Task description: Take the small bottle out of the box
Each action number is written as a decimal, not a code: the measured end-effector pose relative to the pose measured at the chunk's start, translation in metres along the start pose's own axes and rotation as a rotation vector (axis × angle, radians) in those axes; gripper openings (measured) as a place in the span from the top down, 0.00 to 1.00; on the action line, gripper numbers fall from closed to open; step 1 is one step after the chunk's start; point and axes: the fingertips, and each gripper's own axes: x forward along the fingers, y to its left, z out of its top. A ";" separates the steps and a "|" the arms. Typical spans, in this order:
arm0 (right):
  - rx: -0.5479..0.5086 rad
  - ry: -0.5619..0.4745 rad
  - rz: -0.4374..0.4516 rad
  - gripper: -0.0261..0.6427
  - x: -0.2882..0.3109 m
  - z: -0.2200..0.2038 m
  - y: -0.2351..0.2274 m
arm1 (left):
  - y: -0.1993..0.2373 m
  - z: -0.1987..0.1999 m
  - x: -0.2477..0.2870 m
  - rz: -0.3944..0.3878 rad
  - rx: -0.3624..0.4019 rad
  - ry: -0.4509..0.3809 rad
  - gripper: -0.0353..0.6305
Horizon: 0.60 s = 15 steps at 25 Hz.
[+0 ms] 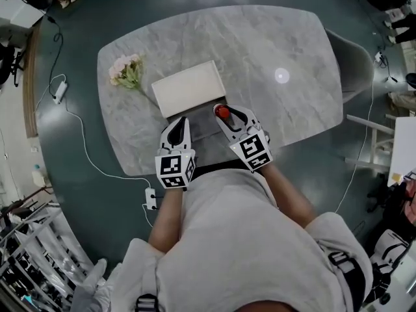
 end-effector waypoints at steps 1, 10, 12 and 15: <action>-0.002 -0.009 0.000 0.73 -0.003 0.003 -0.003 | -0.004 0.003 0.002 -0.001 0.003 -0.003 0.91; -0.031 -0.090 0.024 0.73 -0.027 0.033 -0.007 | -0.026 0.035 -0.006 0.036 0.063 -0.075 0.91; -0.044 -0.107 0.033 0.73 -0.032 0.042 -0.006 | -0.028 0.043 -0.010 0.050 0.065 -0.101 0.91; -0.043 -0.128 0.048 0.73 -0.041 0.056 -0.001 | -0.028 0.057 -0.020 0.074 0.078 -0.140 0.91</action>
